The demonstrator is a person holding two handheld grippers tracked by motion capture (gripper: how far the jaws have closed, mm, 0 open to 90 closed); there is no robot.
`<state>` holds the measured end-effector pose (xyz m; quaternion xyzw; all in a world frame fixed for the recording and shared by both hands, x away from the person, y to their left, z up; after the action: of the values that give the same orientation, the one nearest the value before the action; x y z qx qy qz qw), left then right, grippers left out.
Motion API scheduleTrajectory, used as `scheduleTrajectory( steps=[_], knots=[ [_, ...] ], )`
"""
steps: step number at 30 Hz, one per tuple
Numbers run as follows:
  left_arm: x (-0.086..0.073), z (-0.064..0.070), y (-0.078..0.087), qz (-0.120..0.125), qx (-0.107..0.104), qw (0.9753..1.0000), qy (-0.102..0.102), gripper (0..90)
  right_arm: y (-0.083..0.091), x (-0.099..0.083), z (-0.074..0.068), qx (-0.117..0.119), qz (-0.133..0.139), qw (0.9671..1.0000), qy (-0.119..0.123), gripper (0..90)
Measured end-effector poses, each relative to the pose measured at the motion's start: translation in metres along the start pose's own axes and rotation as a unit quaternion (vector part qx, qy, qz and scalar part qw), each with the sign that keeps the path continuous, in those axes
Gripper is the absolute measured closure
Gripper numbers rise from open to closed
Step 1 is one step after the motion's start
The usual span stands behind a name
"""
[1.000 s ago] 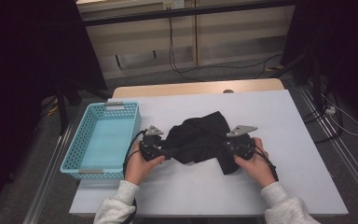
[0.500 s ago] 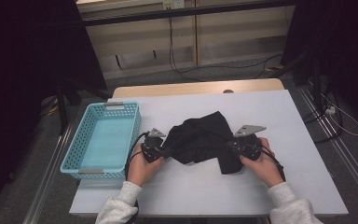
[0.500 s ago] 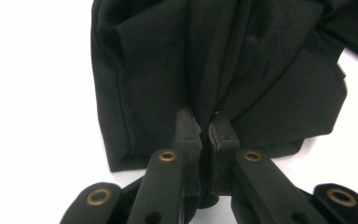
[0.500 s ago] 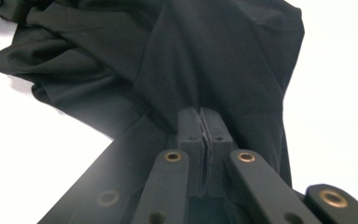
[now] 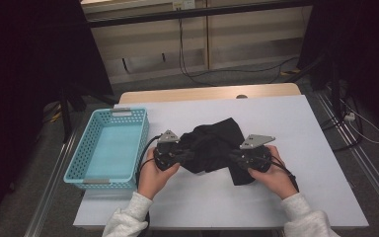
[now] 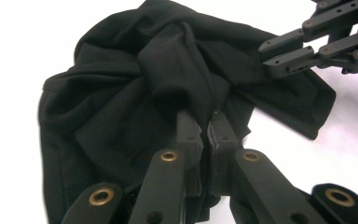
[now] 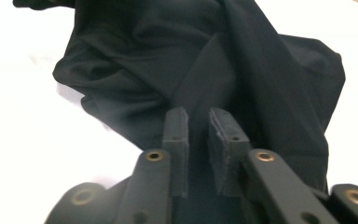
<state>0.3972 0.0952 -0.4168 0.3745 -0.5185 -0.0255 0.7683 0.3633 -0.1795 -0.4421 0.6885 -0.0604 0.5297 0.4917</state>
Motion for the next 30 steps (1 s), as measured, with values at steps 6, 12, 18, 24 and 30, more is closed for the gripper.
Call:
scheduleTrajectory(
  steps=[6, 12, 18, 24, 30],
  knots=[
    [-0.004, 0.011, -0.014, -0.008, -0.023, 0.9997, -0.008, 85.3, -0.002, -0.002, 0.002, -0.012, -0.004, 0.9999, -0.01, 70.4],
    [-0.006, 0.012, -0.019, -0.017, -0.024, 0.9994, -0.018, 64.1, -0.002, -0.002, 0.003, -0.023, 0.007, 0.9996, -0.016, 61.0],
    [-0.005, 0.003, -0.008, -0.009, -0.003, 0.9999, -0.01, 39.5, -0.004, 0.002, 0.002, -0.024, 0.015, 0.9993, -0.022, 51.4],
    [-0.004, -0.009, 0.008, 0.001, 0.033, 0.9995, -0.002, 28.4, -0.009, 0.009, -0.004, -0.018, 0.017, 0.9995, -0.02, 48.4],
    [-0.008, -0.021, 0.013, 0.006, 0.058, 0.9981, 0.019, 24.8, -0.013, 0.007, -0.004, -0.019, 0.004, 0.9996, -0.021, 44.3]
  ],
)
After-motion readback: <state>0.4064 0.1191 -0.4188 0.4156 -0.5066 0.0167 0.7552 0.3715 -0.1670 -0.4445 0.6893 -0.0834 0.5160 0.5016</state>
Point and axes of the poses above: each handheld gripper's, and its own axes: y roughly backward along the jaws, x roughly out of its top, z roughly to its right, the point moved 1 cm from there along -y, roughly forward along the jaws, and after that the axes turned 1 degree about -y, right-handed, at the moved point
